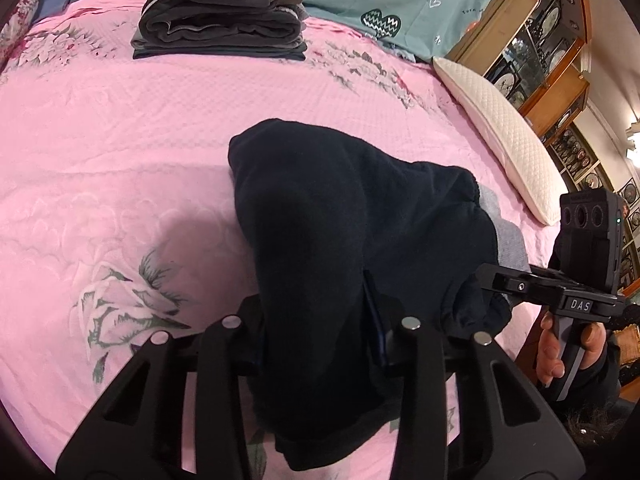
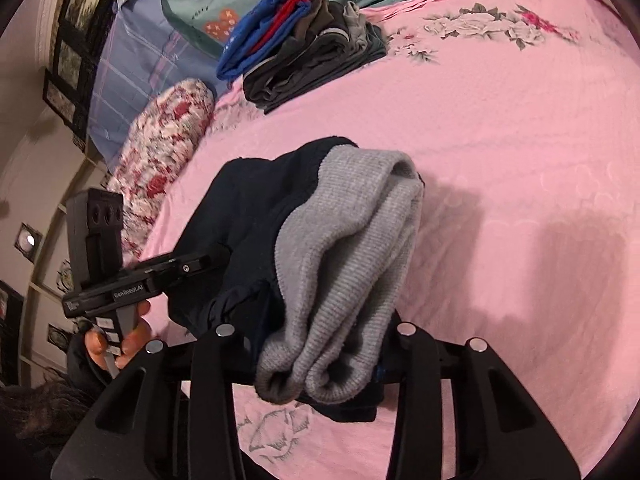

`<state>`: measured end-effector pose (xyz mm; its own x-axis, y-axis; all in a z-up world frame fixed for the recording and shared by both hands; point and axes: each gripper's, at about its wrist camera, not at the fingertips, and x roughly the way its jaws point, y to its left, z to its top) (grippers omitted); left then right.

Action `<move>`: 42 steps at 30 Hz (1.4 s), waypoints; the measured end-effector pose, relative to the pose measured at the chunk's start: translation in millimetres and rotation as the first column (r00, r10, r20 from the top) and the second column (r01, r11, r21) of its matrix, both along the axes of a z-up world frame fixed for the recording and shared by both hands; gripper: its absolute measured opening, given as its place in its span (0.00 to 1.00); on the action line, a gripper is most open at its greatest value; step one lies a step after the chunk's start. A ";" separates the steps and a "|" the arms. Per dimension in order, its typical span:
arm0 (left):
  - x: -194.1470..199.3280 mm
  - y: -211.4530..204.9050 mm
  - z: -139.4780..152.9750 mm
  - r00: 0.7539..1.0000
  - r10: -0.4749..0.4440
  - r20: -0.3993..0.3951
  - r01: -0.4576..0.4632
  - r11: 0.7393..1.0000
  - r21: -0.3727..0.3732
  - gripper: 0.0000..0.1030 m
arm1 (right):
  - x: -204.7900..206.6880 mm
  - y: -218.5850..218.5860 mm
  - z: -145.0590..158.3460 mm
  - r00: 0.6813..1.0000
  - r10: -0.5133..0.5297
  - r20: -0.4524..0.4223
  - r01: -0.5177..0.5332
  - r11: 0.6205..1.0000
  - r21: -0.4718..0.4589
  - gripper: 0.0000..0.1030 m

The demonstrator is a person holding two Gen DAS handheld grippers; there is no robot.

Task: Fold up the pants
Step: 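Grasp the folded bundle with both grippers and lift it, then carry the bundle with both grippers and place it on the clothes stack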

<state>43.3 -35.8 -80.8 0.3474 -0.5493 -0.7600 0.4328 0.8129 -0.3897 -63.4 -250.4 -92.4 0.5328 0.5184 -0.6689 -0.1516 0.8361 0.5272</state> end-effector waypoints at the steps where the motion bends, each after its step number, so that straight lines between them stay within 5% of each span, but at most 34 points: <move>1: 1.8 1.6 -1.5 1.000 0.009 -0.003 -0.009 1.000 0.012 0.56 | 2.3 -0.3 -2.7 1.000 -0.007 -0.017 0.007 1.000 -0.007 0.39; 4: 11.4 6.7 -5.8 0.998 0.062 0.010 -0.062 0.995 0.074 0.89 | 9.8 -6.4 -9.6 0.998 -0.014 -0.055 0.015 1.000 0.016 0.43; 6: 19.0 5.8 -13.8 0.998 0.062 -0.016 -0.061 0.995 0.078 0.92 | 14.1 -7.8 -12.6 0.997 -0.011 -0.070 0.014 0.999 0.032 0.51; 8: 21.6 2.4 -15.9 0.998 0.057 -0.017 -0.055 0.996 0.075 0.82 | 18.0 -5.7 -18.6 0.996 -0.005 -0.091 0.008 1.000 0.029 0.51; 11: 16.9 -9.1 -10.6 1.000 0.011 -0.005 -0.011 0.998 0.055 0.44 | 14.2 -5.5 -18.1 0.999 0.008 -0.049 -0.006 0.999 0.034 0.37; 14: 5.9 -10.5 3.6 0.999 -0.012 0.038 0.010 0.999 0.033 0.31 | 5.0 -7.2 -11.7 1.000 0.002 -0.003 -0.002 0.999 0.038 0.34; 20: -10.0 -1.3 32.3 0.995 0.020 0.101 -0.019 1.000 -0.011 0.29 | -6.7 0.0 15.3 0.996 0.019 0.090 -0.022 0.999 0.038 0.33; 27: -1.2 22.4 84.0 0.975 0.088 0.202 -0.078 0.995 -0.055 0.29 | 18.8 23.0 79.7 0.975 0.081 0.205 -0.079 0.997 -0.020 0.33; 37: 136.4 48.7 215.3 0.899 0.248 0.362 -0.237 0.969 -0.075 0.29 | 172.7 70.9 221.8 0.920 0.129 0.369 -0.090 0.988 -0.122 0.33; 42: 238.0 54.6 237.5 0.877 0.312 0.364 -0.298 0.950 -0.096 0.31 | 275.0 87.2 257.0 0.911 0.132 0.390 -0.070 0.983 -0.170 0.33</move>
